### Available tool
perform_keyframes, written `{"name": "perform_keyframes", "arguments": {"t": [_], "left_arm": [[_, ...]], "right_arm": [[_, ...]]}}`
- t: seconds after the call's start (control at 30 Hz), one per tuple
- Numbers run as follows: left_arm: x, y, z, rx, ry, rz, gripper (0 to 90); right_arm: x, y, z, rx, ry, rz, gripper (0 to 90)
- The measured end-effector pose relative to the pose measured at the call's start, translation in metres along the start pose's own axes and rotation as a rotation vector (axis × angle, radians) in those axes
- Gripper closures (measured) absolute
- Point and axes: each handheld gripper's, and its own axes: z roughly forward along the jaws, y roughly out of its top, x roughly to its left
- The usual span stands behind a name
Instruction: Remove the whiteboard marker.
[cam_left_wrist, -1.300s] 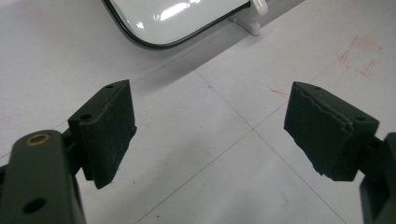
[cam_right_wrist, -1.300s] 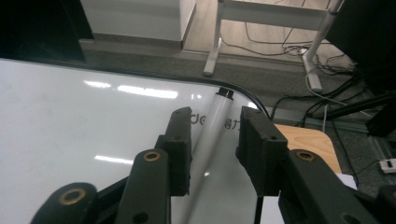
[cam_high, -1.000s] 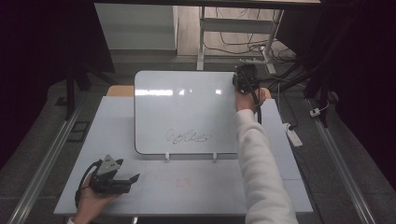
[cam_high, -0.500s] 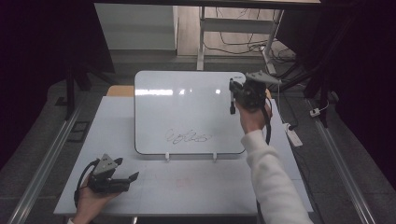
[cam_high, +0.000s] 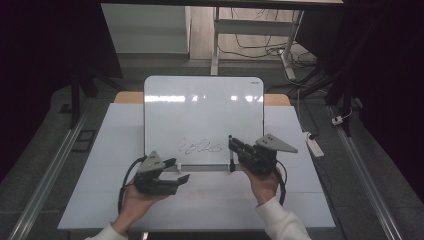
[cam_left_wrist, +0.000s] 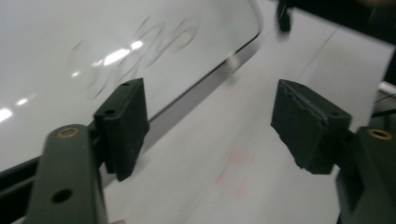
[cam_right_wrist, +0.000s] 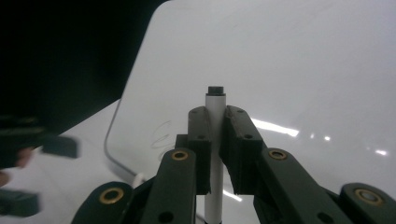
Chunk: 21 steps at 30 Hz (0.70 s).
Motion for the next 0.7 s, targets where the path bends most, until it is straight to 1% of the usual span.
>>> {"name": "perform_keyframes", "arguments": {"t": [0.03, 0.1, 0.13, 0.17, 0.2, 0.23, 0.27, 0.3, 0.37, 0.43, 0.53, 0.57, 0.63, 0.67, 0.7], "left_arm": [[-0.005, 0.012, 0.014, -0.018, -0.043, -0.008, 31.9], [-0.01, 0.021, 0.028, -0.024, -0.093, -0.017, 35.0], [-0.01, 0.021, 0.028, -0.024, -0.093, -0.017, 36.7], [-0.016, 0.028, 0.039, -0.02, -0.122, -0.01, 38.2], [-0.016, 0.028, 0.039, -0.02, -0.122, -0.01, 39.8], [-0.02, 0.033, 0.048, -0.019, -0.137, 0.001, 42.3], [-0.021, 0.034, 0.052, -0.018, -0.147, 0.001, 44.3], [-0.022, 0.036, 0.055, -0.017, -0.157, 0.001, 46.5], [-0.022, 0.037, 0.059, -0.015, -0.162, 0.004, 53.1], [-0.02, 0.036, 0.061, -0.011, -0.169, 0.0, 60.6], [-0.017, 0.036, 0.06, -0.018, -0.202, -0.007, 74.5], [-0.017, 0.036, 0.06, -0.018, -0.202, -0.007, 79.2], [-0.015, 0.034, 0.06, -0.009, -0.214, -0.015, 80.7], [-0.014, 0.033, 0.059, -0.005, -0.216, -0.015, 80.9], [-0.013, 0.032, 0.058, 0.0, -0.215, -0.013, 81.0]], "right_arm": [[0.004, -0.004, -0.001, -0.008, 0.005, 0.002, 80.8], [0.011, -0.012, -0.001, -0.024, 0.014, 0.01, 80.7], [0.014, -0.015, 0.0, -0.029, 0.012, 0.006, 80.7], [0.017, -0.018, 0.0, -0.032, 0.013, 0.005, 80.7], [0.02, -0.02, 0.001, -0.041, 0.015, 0.01, 80.7], [0.022, -0.023, 0.002, -0.048, 0.021, 0.023, 80.7], [0.025, -0.025, 0.003, -0.053, 0.026, 0.027, 80.7], [0.029, -0.026, 0.004, -0.057, 0.025, 0.021, 80.7], [0.035, -0.028, 0.005, -0.075, 0.017, -0.001, 80.7], [0.04, -0.028, 0.005, -0.087, 0.016, -0.011, 80.7], [0.046, -0.029, 0.005, -0.091, 0.023, -0.017, 80.6], [0.047, -0.03, 0.005, -0.092, 0.027, -0.016, 80.6], [0.048, -0.03, 0.006, -0.085, 0.028, -0.026, 80.4], [0.047, -0.03, 0.006, -0.077, 0.042, -0.025, 79.6], [0.045, -0.029, 0.006, -0.072, 0.065, -0.019, 74.8]]}}
